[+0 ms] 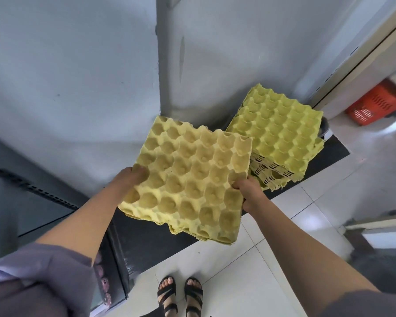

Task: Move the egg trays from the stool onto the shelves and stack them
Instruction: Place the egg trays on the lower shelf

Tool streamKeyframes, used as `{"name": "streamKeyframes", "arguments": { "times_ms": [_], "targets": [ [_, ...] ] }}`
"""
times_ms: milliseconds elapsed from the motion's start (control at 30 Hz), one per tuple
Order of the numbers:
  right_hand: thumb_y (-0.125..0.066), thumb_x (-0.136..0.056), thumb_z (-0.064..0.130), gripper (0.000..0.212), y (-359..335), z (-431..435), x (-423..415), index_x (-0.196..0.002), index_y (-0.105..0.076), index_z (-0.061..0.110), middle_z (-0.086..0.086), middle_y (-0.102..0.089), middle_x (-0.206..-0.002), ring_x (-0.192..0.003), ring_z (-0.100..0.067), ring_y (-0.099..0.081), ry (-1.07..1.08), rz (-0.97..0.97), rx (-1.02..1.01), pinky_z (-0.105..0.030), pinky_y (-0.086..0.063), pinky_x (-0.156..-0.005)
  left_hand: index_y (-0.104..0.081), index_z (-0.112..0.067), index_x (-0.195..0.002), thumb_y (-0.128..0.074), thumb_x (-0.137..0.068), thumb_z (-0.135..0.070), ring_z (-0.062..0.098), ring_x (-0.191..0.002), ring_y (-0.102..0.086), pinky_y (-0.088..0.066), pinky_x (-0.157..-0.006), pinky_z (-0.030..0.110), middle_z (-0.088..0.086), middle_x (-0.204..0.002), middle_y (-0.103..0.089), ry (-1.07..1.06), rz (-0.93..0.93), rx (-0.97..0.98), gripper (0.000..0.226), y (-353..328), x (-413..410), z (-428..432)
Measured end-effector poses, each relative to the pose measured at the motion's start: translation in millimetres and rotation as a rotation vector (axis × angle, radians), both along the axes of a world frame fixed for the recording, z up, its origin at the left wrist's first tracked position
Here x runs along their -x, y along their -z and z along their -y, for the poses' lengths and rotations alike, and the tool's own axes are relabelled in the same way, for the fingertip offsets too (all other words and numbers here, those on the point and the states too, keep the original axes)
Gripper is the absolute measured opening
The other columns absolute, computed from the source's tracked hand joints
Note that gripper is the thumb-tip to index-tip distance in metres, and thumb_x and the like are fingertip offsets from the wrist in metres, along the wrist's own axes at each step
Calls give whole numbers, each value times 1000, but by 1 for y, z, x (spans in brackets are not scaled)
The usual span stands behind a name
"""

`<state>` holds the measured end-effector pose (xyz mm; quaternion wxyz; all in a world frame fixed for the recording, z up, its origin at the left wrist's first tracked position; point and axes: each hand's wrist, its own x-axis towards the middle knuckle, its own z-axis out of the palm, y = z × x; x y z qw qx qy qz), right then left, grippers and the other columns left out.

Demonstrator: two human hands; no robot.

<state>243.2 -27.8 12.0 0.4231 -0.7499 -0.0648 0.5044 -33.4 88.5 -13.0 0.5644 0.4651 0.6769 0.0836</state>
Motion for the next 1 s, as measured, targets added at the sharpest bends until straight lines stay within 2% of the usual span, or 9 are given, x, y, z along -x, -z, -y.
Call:
{"name": "streamKeyframes", "arguments": {
  "times_ms": [100,200,267,367,567,700,767,833,1000],
  "targets": [
    [-48,-90,-6,45,-13,3,-5,-130,-45,14,-12,-60,-105,-89,-29,-60,-10,66,-49,-42,-53,-71,-57,-10,-107,-65,-63,-44,32,-96,-61,-50,-86,45,10,-104,-62,36,60,-56,56,-19,4,6],
    [-54,-87,1,49,-27,6,-5,-131,-42,17,-12,-59,-114,-101,-34,-59,-34,160,-50,-52,-51,-88,-55,-9,-102,-57,-90,-31,30,-92,-58,-47,-77,39,12,-105,-60,58,5,-175,26,-32,2,10],
    [-56,-80,8,53,-32,5,-4,-131,-45,17,-13,-60,-115,-103,-36,-59,-64,184,-42,-55,-51,-88,-47,-7,-98,-47,-96,-27,25,-84,-49,-38,-62,31,9,-92,-53,68,-47,-248,20,-43,-2,14],
    [-57,-85,8,41,-51,7,3,-125,-50,10,-7,-60,-97,-96,-28,-57,-77,248,-61,-39,-47,-81,-42,-8,-96,-46,-96,-24,22,-73,-42,-30,-54,28,1,-76,-43,34,-84,-333,16,-61,-6,22],
    [-57,-91,12,38,-78,19,8,-126,-41,14,-6,-55,-98,-96,-25,-53,-88,342,-144,-36,-42,-82,-44,-9,-97,-44,-96,-21,26,-79,-46,-32,-60,31,12,-90,-50,-5,-154,-483,12,-98,0,45],
    [-56,-92,21,43,-95,41,11,-131,-40,11,-6,-57,-102,-101,-27,-56,-142,474,-226,-33,-42,-83,-49,-2,-110,-41,-99,-29,25,-84,-44,-30,-70,29,12,-94,-49,-37,-175,-576,30,-125,0,81],
    [-54,-94,21,45,-105,55,13,-134,-38,9,-5,-55,-103,-96,-24,-53,-160,519,-251,-30,-39,-80,-49,-3,-105,-41,-97,-35,25,-83,-44,-31,-71,29,12,-92,-49,-66,-170,-602,34,-140,1,104],
    [-53,-94,19,48,-117,73,16,-137,-36,8,-10,-59,-110,-101,-28,-56,-182,551,-272,-30,-39,-81,-46,-6,-99,-40,-94,-40,26,-82,-45,-32,-70,30,10,-90,-49,-105,-172,-627,35,-155,5,132],
    [-54,-92,12,48,-144,103,37,-136,-36,8,-13,-61,-118,-108,-33,-58,-273,602,-334,-31,-42,-82,-48,0,-116,-37,-101,-28,31,-87,-51,-37,-71,34,17,-96,-54,-200,-215,-731,33,-179,34,186]
  ]
}}
